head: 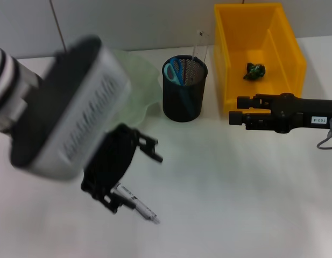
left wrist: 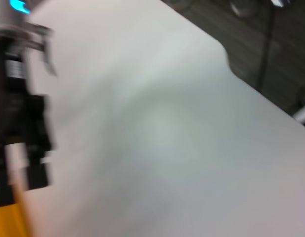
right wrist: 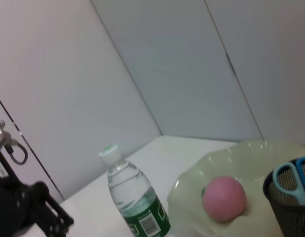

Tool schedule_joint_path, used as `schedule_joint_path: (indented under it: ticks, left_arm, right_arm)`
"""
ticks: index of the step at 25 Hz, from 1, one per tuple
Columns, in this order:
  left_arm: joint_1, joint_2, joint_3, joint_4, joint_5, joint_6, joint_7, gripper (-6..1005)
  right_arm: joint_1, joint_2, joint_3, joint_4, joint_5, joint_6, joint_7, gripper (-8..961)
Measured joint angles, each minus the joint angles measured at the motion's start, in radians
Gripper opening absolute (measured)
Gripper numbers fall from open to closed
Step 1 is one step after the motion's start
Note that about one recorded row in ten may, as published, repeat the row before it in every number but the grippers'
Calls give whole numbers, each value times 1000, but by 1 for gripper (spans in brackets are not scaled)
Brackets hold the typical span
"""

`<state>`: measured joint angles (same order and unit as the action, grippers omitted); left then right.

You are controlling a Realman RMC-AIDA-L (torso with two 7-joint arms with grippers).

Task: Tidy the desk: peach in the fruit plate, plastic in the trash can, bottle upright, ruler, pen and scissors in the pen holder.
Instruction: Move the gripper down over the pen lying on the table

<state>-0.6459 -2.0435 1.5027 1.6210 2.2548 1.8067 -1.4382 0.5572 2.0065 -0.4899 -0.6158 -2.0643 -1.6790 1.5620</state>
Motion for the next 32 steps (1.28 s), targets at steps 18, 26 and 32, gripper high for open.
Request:
schedule_joint_path:
  ticks: [18,26,32]
  left_arm:
    - [-172,46,400,-211,145,-197,-5,833]
    - [-274,2,414,-341,191,-207,-7,814]
    - [-327,-18,416,-418,229,-223,0,796]
  right_arm:
    - [44,-41,-43,-16,-39,24,68,750]
    - [66,-44,-59,-32,-90,41,81,750]
    - [69,-45,-68,-47,-104,41,86,750]
